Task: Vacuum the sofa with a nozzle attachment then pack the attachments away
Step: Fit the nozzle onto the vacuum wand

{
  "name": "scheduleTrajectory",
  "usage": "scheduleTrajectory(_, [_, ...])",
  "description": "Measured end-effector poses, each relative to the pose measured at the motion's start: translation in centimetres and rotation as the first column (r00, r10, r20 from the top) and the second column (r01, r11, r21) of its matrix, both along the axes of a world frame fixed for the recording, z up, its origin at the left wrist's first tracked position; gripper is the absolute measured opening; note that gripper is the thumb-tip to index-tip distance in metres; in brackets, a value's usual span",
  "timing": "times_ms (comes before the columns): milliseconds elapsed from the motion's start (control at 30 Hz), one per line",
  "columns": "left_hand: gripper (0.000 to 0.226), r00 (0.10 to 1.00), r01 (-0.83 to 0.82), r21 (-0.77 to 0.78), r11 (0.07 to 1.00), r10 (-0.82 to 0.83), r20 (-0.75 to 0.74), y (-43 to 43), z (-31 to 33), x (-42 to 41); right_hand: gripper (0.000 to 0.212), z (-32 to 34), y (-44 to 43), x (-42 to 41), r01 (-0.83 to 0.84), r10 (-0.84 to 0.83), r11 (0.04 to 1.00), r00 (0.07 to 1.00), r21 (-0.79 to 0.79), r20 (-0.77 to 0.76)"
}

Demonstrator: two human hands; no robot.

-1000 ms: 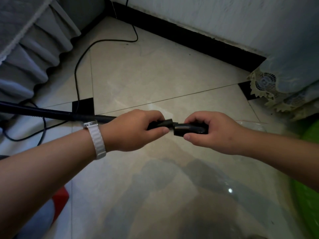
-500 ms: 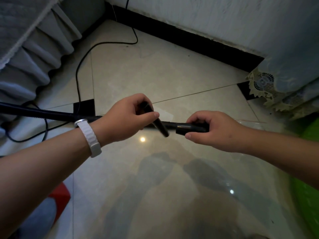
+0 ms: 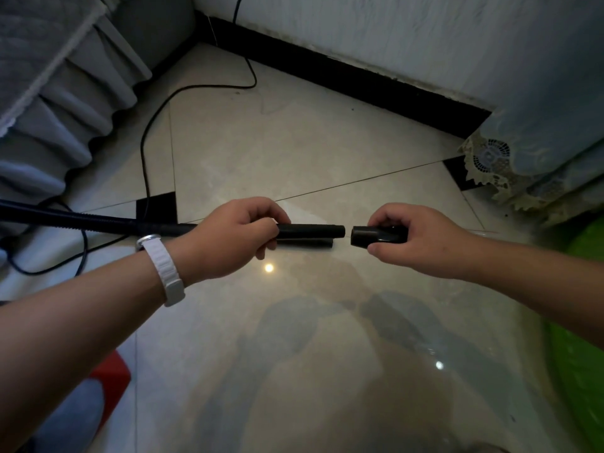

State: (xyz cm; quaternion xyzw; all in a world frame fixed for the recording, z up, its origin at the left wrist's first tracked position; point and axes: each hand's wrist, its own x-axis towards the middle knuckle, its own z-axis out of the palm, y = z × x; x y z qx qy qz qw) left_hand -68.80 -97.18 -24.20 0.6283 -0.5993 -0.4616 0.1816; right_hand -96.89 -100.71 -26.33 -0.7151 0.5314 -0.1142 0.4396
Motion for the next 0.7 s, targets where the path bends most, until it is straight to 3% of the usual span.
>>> scheduleTrajectory(200, [0.026,0.991,0.007,0.064,0.998,0.001,-0.133,0.2,-0.1,-0.2,0.015,0.1,0.4,0.2,-0.017,0.017,1.0,1.0,0.002,0.026])
scheduleTrajectory(333, [0.034,0.989,0.083,0.096,0.992,-0.07,-0.129,0.4,-0.2,0.2,0.016,0.3,0.5,0.1,-0.034,0.034,0.999,0.999,-0.002,0.03])
scheduleTrajectory(467, [0.015,0.964,0.252,0.062,0.966,-0.257,0.076,0.6,-0.4,0.0,0.016,0.6,0.9,0.2,-0.066,0.066,0.998,0.997,0.005,0.05])
scheduleTrajectory(600, [0.028,0.793,0.495,0.001,0.869,-0.452,0.407,1.1,-0.3,-1.2,0.017,1.0,1.3,0.6,-0.133,0.133,0.991,0.99,-0.001,0.043])
scheduleTrajectory(700, [0.028,0.712,0.557,0.01,0.83,-0.484,0.51,1.2,-0.2,-1.4,0.018,1.2,1.6,0.7,-0.182,0.182,0.983,0.983,-0.015,0.001])
